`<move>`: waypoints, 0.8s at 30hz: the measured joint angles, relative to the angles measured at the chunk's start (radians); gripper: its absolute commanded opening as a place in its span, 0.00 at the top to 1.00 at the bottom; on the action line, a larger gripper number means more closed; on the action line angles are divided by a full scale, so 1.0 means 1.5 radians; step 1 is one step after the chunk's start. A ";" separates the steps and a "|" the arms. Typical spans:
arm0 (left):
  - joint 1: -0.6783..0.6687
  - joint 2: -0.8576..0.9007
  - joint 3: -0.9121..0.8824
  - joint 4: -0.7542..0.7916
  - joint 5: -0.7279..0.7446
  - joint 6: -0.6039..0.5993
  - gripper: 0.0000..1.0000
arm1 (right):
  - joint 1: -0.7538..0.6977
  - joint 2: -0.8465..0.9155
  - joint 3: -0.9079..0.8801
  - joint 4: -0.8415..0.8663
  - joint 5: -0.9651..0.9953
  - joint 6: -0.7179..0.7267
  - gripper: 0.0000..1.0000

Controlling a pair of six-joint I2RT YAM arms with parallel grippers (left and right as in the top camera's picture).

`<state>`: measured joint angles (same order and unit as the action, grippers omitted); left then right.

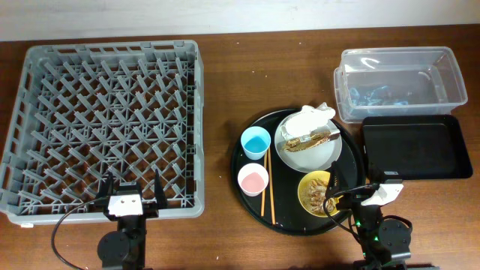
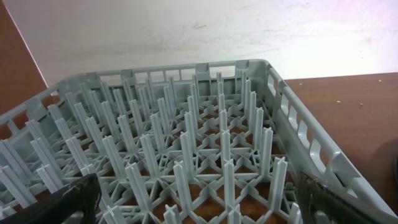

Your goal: Sort waste into correct bins and load items into the dishwasher rack

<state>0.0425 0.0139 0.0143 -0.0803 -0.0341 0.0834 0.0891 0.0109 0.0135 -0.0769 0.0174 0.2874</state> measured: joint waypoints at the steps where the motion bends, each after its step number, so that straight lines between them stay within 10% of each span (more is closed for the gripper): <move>1: 0.000 0.000 0.000 0.000 0.000 0.000 0.01 | 0.000 0.000 0.000 0.000 0.000 0.000 0.02; 24: 0.000 0.000 0.000 0.000 0.000 0.000 0.01 | 0.000 0.000 0.000 0.002 0.008 0.000 0.02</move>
<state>0.0425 0.0139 0.0143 -0.0803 -0.0341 0.0834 0.0891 0.0109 0.0135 -0.0746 0.0296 0.2874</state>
